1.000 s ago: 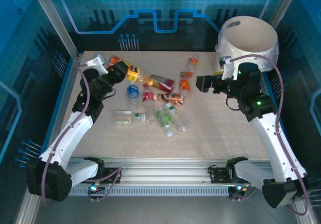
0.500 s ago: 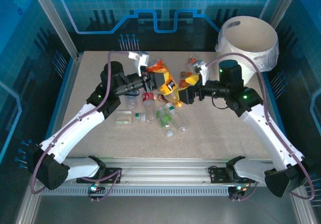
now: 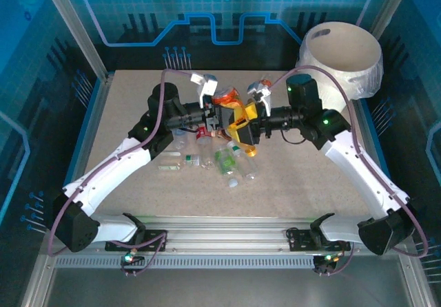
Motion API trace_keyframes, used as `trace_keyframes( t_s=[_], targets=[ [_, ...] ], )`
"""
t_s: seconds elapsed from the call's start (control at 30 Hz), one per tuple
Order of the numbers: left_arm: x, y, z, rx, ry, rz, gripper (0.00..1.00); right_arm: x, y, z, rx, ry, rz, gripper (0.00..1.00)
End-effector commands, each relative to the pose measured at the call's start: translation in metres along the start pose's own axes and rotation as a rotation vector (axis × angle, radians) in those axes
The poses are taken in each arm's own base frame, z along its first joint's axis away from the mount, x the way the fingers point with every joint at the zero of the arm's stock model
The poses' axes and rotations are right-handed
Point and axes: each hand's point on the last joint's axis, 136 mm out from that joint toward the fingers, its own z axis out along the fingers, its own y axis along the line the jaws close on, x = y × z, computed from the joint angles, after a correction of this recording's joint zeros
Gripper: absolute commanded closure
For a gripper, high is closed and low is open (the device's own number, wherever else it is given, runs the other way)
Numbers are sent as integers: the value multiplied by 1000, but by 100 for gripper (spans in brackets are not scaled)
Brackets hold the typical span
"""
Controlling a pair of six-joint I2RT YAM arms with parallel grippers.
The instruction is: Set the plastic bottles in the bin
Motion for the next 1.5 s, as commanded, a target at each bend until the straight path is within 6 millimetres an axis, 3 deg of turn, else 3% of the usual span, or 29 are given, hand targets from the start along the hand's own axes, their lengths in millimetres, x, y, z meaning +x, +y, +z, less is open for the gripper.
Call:
trace_keyframes(
  t_s=[0.0,0.13,0.37,0.5,0.63,0.7,0.8,0.97,1.1,1.47],
  targets=[
    [-23,-23,-2,82,-47,95,50,2,18,3,-87,37,-5,15],
    [-21,-21,-2,76,-46,94,50,2,23,5,-141,43,-2,26],
    [-17,-11,1,40,-34,81,48,2,4,9,-39,50,34,50],
    [-13,0,1,-32,3,75,38,0,-15,9,65,40,53,58],
    [-18,18,-8,-170,-19,73,10,0,-34,5,179,26,52,61],
    [-20,22,-14,-213,-36,81,2,2,-42,1,230,31,53,61],
    [-25,20,-24,-250,-60,108,1,2,-54,-9,308,25,58,62],
    [-32,32,-49,-396,-133,117,1,-3,-89,-40,507,-16,100,62],
    [-26,49,-73,-545,-171,100,1,-14,-118,-74,669,-107,133,61],
    [37,92,-125,-822,-163,-22,1,-78,-182,-175,1071,-425,134,60]
  ],
)
